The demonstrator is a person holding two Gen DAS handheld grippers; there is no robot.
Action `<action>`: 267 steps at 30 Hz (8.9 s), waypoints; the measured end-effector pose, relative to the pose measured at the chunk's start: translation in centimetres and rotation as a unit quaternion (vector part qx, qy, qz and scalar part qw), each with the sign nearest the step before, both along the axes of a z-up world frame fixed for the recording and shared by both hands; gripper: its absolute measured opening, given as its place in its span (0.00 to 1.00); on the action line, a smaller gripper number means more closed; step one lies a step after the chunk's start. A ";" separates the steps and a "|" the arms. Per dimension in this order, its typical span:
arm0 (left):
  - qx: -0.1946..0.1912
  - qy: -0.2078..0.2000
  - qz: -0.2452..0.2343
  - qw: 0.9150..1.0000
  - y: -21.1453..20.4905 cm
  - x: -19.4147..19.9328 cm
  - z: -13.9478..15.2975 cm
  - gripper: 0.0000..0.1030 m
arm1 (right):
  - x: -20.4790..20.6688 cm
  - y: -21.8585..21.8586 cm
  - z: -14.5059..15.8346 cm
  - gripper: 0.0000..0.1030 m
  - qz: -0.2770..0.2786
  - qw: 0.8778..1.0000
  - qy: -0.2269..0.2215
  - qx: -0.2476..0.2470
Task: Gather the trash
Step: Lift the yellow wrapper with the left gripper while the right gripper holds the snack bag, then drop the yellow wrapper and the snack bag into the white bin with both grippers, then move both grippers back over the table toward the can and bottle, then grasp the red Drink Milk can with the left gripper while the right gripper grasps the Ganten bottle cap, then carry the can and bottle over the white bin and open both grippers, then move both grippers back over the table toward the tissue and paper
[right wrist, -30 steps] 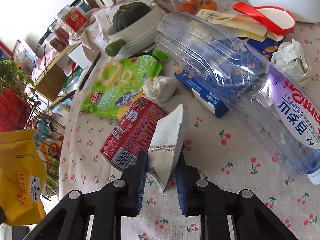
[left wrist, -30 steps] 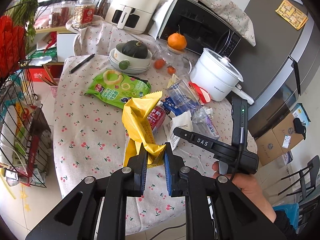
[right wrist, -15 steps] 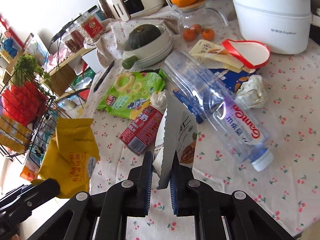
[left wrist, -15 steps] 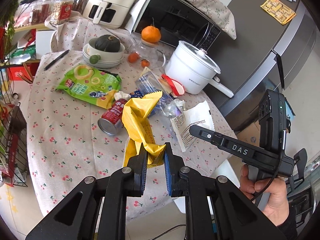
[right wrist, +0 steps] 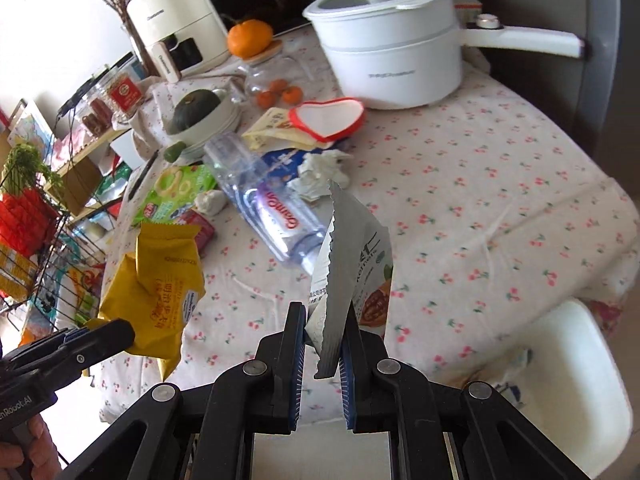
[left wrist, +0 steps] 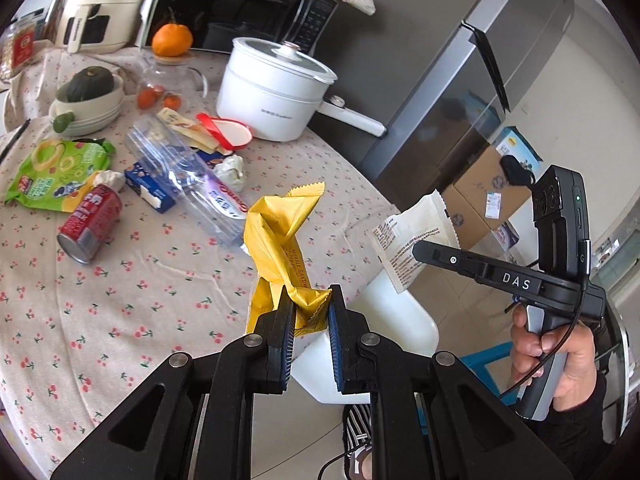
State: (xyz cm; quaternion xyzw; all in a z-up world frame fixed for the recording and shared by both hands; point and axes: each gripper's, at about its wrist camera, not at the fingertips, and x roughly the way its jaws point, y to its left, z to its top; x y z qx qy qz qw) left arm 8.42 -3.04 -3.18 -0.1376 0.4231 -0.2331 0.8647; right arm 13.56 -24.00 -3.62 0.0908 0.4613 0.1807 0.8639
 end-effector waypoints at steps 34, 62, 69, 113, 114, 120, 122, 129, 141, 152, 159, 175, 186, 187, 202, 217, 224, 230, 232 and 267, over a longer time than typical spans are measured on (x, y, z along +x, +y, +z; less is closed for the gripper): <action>0.128 0.013 -0.181 0.975 -22.4 0.9 -11.3 0.63 | -3.6 -18.4 -6.1 0.14 -0.145 0.983 0.099 -0.050; 0.190 -0.036 -0.089 0.977 -12.1 -1.3 -6.0 0.86 | -2.1 -16.0 -10.7 0.49 -0.145 0.970 0.175 -0.085; 0.189 -0.038 -0.075 0.978 -10.4 -1.3 -5.3 0.87 | -1.6 -14.5 -8.7 0.65 -0.138 0.976 0.141 -0.087; 0.183 0.041 0.085 0.978 13.0 12.7 -11.8 0.73 | 10.3 11.0 -11.9 0.77 0.117 0.976 0.003 -0.183; 0.186 0.043 0.084 0.978 12.9 12.7 -11.9 0.71 | 10.3 11.0 -12.1 0.74 0.117 0.976 0.000 -0.183; 0.185 0.041 0.084 0.978 13.0 12.5 -11.8 0.57 | 10.2 11.3 -12.1 0.38 0.136 0.976 -0.014 -0.167; 0.187 0.042 0.099 0.977 13.3 12.4 -11.6 0.58 | 10.0 11.3 -11.8 0.38 0.137 0.977 -0.015 -0.164; 0.155 0.053 0.121 0.979 13.5 13.4 -11.4 0.67 | 9.1 11.1 -11.7 0.38 0.141 0.975 -0.012 -0.169; 0.142 0.035 0.123 0.982 12.7 12.8 -10.0 0.53 | 7.2 8.4 -7.6 0.37 0.131 0.982 -0.034 -0.129; 0.139 0.003 0.134 0.981 11.6 8.9 -5.9 0.53 | 3.7 4.9 0.8 0.36 0.064 0.992 -0.109 -0.012; 0.147 -0.006 0.123 0.981 10.7 7.3 -4.9 0.53 | 1.7 5.0 2.2 0.33 0.073 0.989 -0.129 -0.016; 0.117 -0.042 0.046 0.991 4.5 5.2 -1.8 0.53 | -1.2 -0.2 4.7 0.33 0.037 0.990 -0.128 -0.039; 0.110 -0.052 -0.050 0.991 -3.8 3.7 -1.6 0.53 | -5.9 -8.9 6.1 0.33 -0.027 0.985 -0.131 -0.109; 0.111 -0.052 -0.057 0.991 -4.6 3.6 -1.7 0.53 | -6.1 -9.8 5.9 0.33 -0.034 0.985 -0.128 -0.114; 0.147 -0.027 -0.163 0.975 -14.8 1.7 -6.6 0.53 | -0.4 -17.1 -9.1 0.33 -0.105 0.976 0.087 -0.172; 0.190 0.008 -0.209 0.959 -21.0 3.2 -11.9 0.53 | 0.2 -18.6 -12.4 0.57 -0.126 0.966 0.164 -0.153; 0.198 0.015 -0.227 0.953 -22.7 3.2 -13.0 0.53 | -1.8 -19.5 -9.2 0.59 -0.139 0.973 0.141 -0.119; 0.204 0.004 -0.219 0.954 -22.3 2.8 -12.1 0.67 | -2.6 -20.3 -7.5 0.63 -0.164 0.972 0.123 -0.110; 0.203 -0.004 -0.209 0.957 -21.4 2.7 -11.2 0.69 | -1.9 -20.7 -7.9 0.63 -0.168 0.972 0.121 -0.108; 0.222 -0.009 0.093 0.971 8.6 9.1 -5.4 0.94 | 4.7 2.5 -5.7 0.80 -0.010 0.987 0.026 -0.158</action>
